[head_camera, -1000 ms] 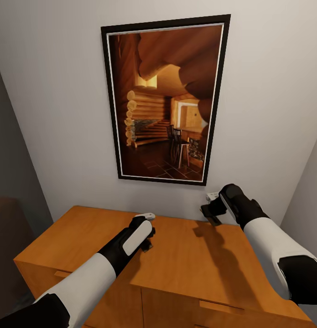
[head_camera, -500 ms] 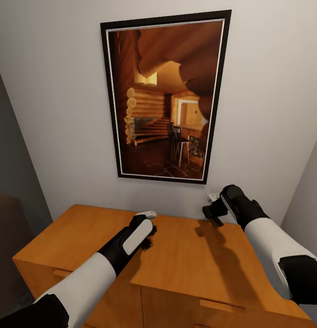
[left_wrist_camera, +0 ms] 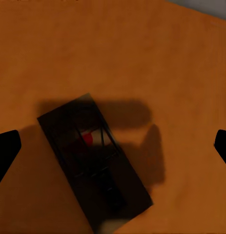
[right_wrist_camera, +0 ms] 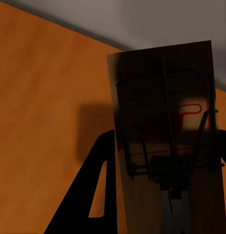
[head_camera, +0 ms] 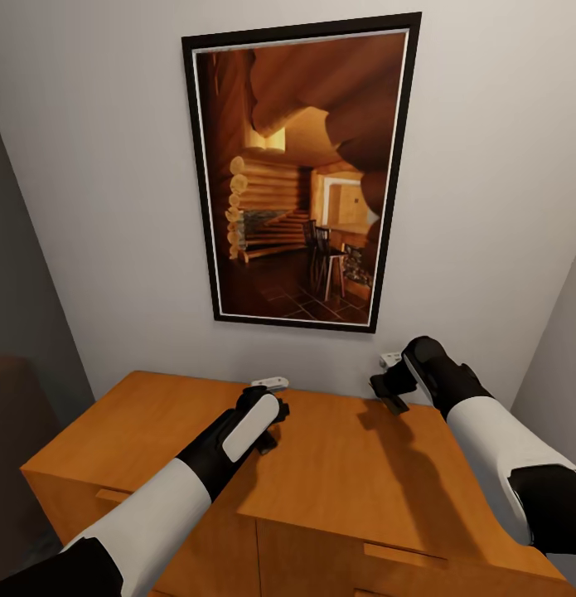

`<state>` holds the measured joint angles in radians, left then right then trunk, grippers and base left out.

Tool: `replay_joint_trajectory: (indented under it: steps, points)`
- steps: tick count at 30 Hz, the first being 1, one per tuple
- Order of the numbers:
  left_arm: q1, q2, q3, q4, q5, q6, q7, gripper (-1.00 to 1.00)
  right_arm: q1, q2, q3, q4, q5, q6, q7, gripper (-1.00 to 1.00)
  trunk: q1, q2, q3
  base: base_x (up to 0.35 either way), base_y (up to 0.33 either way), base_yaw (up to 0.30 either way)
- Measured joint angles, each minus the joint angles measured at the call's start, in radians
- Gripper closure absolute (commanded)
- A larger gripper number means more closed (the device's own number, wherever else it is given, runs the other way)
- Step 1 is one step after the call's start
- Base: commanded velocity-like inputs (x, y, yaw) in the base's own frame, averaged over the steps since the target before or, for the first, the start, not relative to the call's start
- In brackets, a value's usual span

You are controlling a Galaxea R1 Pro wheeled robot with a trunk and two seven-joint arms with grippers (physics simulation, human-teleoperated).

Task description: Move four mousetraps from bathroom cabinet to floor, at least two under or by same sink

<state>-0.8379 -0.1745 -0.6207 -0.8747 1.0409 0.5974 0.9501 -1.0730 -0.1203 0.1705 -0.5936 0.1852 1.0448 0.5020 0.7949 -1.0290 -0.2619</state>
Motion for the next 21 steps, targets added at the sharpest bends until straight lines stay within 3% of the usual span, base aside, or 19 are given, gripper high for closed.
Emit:
replay_joint_trajectory:
  steps: [9, 14, 21]
  points:
    - [0.000, 0.000, 0.001, 0.004, 0.001, 0.000, 0.019, -1.00, 0.000, -0.001, 0.000, 0.002, -0.001, 0.000, 0.000, 1.00, 0.000, 0.000, 0.000, 0.000, 0.000, 0.000]
    - [0.000, 0.000, 0.001, 0.005, 0.001, -0.001, 0.098, -1.00, 0.000, -0.008, 0.000, 0.003, 0.000, 0.000, 0.001, 1.00, 0.000, 0.000, 0.000, 0.000, 0.000, 0.000]
    - [0.000, 0.000, 0.001, 0.004, 0.001, -0.001, 0.116, -1.00, 0.000, -0.012, 0.000, 0.003, -0.001, 0.000, 0.003, 1.00, 0.000, 0.000, 0.000, 0.000, 0.000, 0.000]
